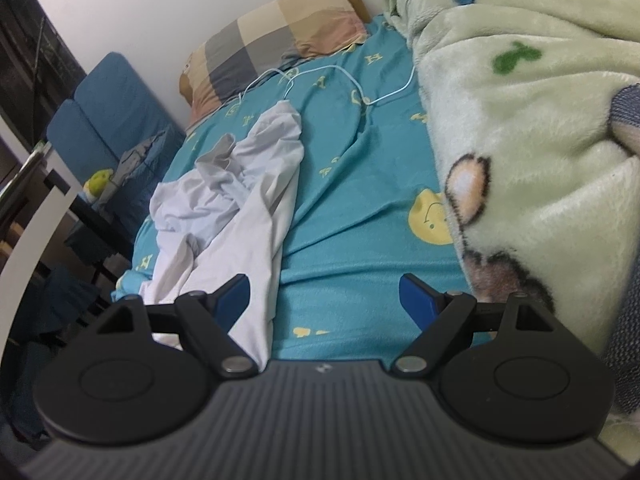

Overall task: Fold clothes
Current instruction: 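Grasp the shirt hem with both grippers to fold it toward the collar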

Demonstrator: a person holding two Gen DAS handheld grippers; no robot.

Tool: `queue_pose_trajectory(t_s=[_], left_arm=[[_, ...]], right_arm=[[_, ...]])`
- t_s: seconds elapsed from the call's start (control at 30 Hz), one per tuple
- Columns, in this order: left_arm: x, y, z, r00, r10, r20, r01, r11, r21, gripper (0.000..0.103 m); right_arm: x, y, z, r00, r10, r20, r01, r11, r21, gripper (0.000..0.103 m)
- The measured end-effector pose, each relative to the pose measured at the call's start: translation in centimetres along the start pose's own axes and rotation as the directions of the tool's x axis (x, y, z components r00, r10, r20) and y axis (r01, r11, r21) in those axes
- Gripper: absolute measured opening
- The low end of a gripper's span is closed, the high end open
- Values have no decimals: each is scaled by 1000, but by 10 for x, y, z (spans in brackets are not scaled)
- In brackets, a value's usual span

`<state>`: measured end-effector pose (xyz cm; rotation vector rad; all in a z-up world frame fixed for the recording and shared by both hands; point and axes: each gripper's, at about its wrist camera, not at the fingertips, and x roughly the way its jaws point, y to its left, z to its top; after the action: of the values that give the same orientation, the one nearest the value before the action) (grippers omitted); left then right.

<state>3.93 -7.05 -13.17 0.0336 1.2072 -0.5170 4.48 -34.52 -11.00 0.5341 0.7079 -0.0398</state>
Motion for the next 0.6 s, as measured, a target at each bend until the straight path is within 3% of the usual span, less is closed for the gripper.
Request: queue_pose_trajectory(t_s=[0.17,0.23,0.3,0.37,0.4,0.43,0.5,0.6], left_arm=[[-12,-12,-13,999,42,2,-43,998,56,3],[-17,-17,-18,998,59,3,-60,995,78,4],[-23,-7,-20,1000,26,7,-26,999,44,7],[-37,4,-19,999,-29,27,29,1000,4,17],[-44,9,-19,998,-56,39,57,998,-15,27],[-53,14,-18,997,-50,58,51,999,-18,39],[-72,24,-15,995,-34,98,37,999,-22,53],[-86,57,-6,985,20,172,1,993,-122,66]], right_arm=[[12,11,-8,994,59,-89,-63,997,-47,83],[20,15,-12,982,109,-153,-117,992,-42,83],[27,17,-19,962,161,-222,-169,986,-16,83],[30,21,-27,935,209,-287,-215,977,11,83],[32,22,-32,919,233,-319,-237,971,25,83],[34,25,-37,906,243,-347,-246,968,36,83],[37,28,-44,883,248,-397,-244,968,63,83],[39,33,-53,851,259,-458,-249,965,84,83]])
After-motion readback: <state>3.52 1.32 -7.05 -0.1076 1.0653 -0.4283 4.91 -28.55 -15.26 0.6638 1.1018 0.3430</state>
